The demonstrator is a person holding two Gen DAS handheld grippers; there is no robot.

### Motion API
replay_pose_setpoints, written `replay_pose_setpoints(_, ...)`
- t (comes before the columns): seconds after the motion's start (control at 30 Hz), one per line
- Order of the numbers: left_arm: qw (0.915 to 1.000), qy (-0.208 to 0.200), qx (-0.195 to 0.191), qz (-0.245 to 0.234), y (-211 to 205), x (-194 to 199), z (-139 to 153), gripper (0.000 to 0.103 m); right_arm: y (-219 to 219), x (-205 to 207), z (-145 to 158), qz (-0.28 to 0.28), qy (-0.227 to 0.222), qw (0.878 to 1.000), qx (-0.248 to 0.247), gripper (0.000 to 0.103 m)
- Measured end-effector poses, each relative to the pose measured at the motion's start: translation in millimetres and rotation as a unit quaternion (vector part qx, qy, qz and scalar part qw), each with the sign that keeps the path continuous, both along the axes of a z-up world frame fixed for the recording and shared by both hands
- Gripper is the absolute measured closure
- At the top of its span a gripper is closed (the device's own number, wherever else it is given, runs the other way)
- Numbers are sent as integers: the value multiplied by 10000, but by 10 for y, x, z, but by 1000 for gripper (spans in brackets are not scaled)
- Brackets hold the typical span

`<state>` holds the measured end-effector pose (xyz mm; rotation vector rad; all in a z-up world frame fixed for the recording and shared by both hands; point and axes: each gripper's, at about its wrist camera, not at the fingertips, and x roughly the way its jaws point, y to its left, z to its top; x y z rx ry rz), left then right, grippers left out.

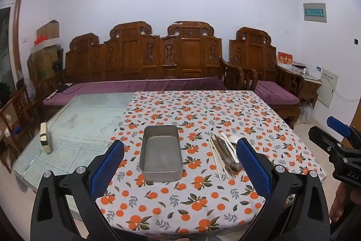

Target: Organize utensils

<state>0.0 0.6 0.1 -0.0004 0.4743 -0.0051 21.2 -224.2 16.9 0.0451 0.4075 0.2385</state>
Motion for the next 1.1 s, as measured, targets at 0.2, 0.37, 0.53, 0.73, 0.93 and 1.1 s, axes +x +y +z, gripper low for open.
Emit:
replay_pose_setpoints(0.2, 10000, -16, 18, -1, 1, -13, 6, 7, 1, 3, -3, 5, 15, 10000, 15, 3)
replay_pose_setpoints(0.37, 10000, -11, 24, -13, -7, -15, 3, 7, 3, 5, -6, 3, 19, 10000, 13, 3)
replay_pose_setpoints(0.53, 10000, -7, 20, -11, -3, -7, 1, 7, 5, 4, -4, 3, 21, 10000, 18, 3)
replay_pose_setpoints(0.73, 10000, -4, 22, -13, -5, -10, 2, 7, 4, -1, -1, 6, 24, 10000, 23, 3)
replay_pose_setpoints(0.93, 10000, -11, 27, -10, -8, -15, 0, 7, 6, 3, -5, 9, 23, 10000, 23, 3)
replay_pose_setpoints(1.1, 10000, -15, 32, -16, -49, -14, -35, 7, 5, 4, -5, 9, 23, 10000, 28, 3)
